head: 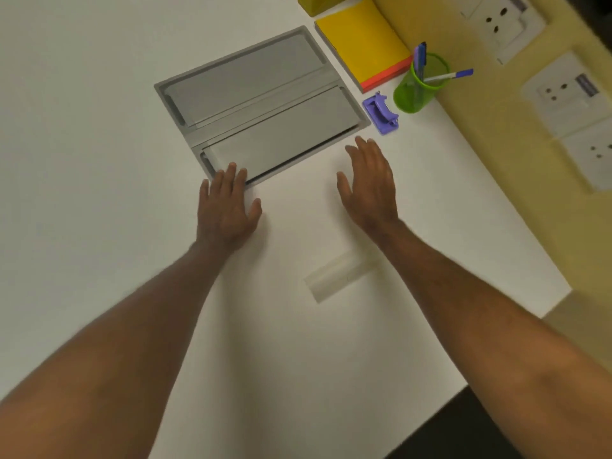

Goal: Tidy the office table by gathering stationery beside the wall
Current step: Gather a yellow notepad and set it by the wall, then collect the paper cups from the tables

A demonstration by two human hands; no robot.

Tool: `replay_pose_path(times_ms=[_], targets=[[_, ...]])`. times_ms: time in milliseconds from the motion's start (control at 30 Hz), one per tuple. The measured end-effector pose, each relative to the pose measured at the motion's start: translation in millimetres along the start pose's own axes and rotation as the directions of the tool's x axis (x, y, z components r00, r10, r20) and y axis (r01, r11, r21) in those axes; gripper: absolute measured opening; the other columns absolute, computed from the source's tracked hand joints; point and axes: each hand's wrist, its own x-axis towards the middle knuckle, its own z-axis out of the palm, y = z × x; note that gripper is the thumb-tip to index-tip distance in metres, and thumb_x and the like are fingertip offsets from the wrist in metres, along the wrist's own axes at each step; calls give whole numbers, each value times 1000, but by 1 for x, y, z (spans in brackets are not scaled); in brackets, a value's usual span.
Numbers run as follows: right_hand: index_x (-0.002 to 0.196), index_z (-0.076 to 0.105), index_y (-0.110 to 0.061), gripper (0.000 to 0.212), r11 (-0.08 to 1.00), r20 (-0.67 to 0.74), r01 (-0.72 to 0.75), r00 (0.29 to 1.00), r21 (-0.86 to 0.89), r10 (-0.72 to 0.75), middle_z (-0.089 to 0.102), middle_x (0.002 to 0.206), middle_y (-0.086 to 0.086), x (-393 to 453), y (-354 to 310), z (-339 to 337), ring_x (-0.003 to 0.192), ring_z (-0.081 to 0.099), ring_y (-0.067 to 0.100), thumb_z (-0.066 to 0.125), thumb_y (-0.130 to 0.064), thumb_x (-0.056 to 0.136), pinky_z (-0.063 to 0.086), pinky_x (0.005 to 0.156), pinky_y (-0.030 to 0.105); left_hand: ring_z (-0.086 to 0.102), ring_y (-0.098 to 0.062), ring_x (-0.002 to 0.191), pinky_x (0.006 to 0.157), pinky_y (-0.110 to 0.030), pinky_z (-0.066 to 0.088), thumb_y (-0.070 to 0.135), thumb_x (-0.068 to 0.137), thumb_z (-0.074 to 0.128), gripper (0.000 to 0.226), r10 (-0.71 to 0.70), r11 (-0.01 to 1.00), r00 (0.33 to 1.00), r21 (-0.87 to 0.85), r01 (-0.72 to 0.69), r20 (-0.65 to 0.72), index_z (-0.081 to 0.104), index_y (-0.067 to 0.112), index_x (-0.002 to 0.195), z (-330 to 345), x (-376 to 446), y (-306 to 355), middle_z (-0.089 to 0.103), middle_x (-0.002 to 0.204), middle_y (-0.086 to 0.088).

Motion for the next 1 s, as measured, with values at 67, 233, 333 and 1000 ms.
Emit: replay_pose_path(times_ms=[67,233,333,1000], targets=[[147,48,-11,52,1000,30,-9,999,-9,10,40,159,10,-38,-7,-6,152,30,30,48,-33,100,28,123,43,36,-35,147,119,-54,26,44,96,47,68,60,998,998,32,-59,-18,38,8,153,-6,-41,5,33,162,-14],[150,43,-7,57,999,110,-49,993,1,49,36,162,12,-127,-26,-34,153,26,32,49,-35,100,24,124,45,31,-33,150,121,-54,22,42,96,48,69,126,991,992,42,-125,-20,36,9,155,-30,-123,12,29,165,-11],[152,40,-5,59,992,121,-121,986,22,117,33,163,13,-176,-45,-50,154,23,32,50,-33,101,22,125,45,27,-31,152,123,-54,20,43,96,46,70,109,994,994,9,-109,-29,32,10,156,-41,-170,17,26,166,-10],[162,12,-12,68,995,434,-74,896,-69,97,4,171,6,-473,-164,-73,159,-3,24,34,-44,106,7,129,40,-4,-22,158,127,-48,2,46,104,31,71,-126,988,977,-63,138,175,6,14,163,-20,-486,2,-2,171,-4]])
